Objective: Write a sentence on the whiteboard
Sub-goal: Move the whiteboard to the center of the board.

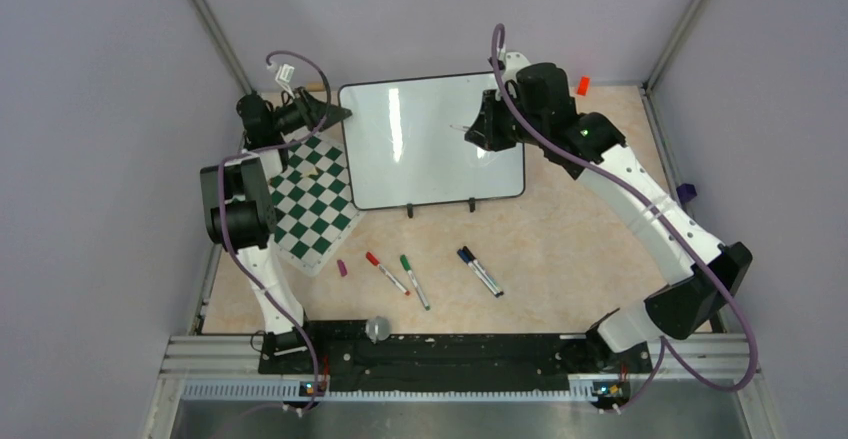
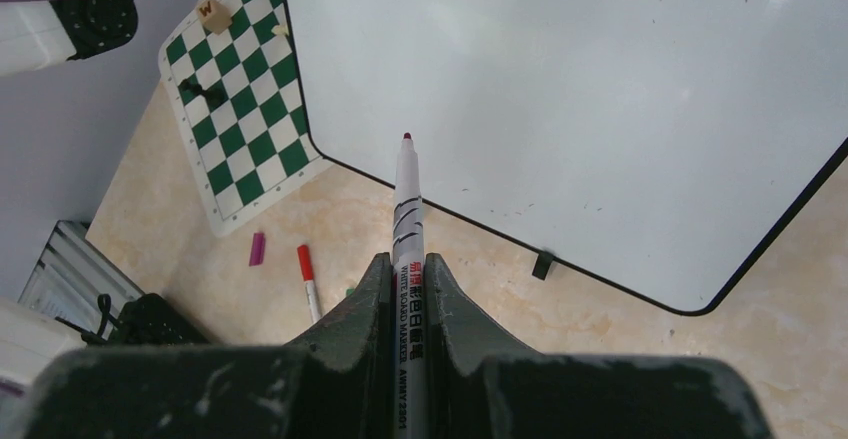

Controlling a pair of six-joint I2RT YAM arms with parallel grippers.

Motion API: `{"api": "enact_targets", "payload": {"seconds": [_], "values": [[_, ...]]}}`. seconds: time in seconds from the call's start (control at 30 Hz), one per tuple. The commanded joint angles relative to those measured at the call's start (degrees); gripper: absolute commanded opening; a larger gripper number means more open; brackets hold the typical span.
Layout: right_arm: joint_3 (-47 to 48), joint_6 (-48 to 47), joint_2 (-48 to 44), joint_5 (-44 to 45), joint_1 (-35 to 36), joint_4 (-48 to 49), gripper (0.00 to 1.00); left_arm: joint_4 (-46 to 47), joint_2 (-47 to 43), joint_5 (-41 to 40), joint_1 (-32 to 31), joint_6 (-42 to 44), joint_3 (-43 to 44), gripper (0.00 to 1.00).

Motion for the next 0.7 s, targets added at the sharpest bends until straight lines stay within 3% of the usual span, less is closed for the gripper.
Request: {"api": "enact_targets", "payload": {"seconds": [0.0, 0.1, 0.2, 0.4, 0.67], "values": [[3.4, 0.6, 0.5, 0.1, -0.8, 2.5, 0.00, 38.0, 7.1, 5.5, 0.5, -25.7, 3.5, 0.47], [3.4, 0.8, 0.2, 0.4, -0.7, 2.4, 0.00, 35.9, 7.7, 7.3, 0.4, -24.7, 4.6, 0.47], [3.4, 1.0, 0.1, 0.7, -0.7, 2.5, 0.00, 31.2, 8.0, 8.6, 0.4, -22.7, 5.3, 0.54], [3.4, 1.3, 0.2, 0.5, -0.7, 2.5, 0.00, 31.5, 8.3, 8.5, 0.2, -22.8, 5.0, 0.57], [4.2, 1.6, 0.7, 0.1, -0.7, 2.4, 0.00, 29.8, 9.1, 9.8, -1.2, -20.7, 4.1, 0.43]]}}
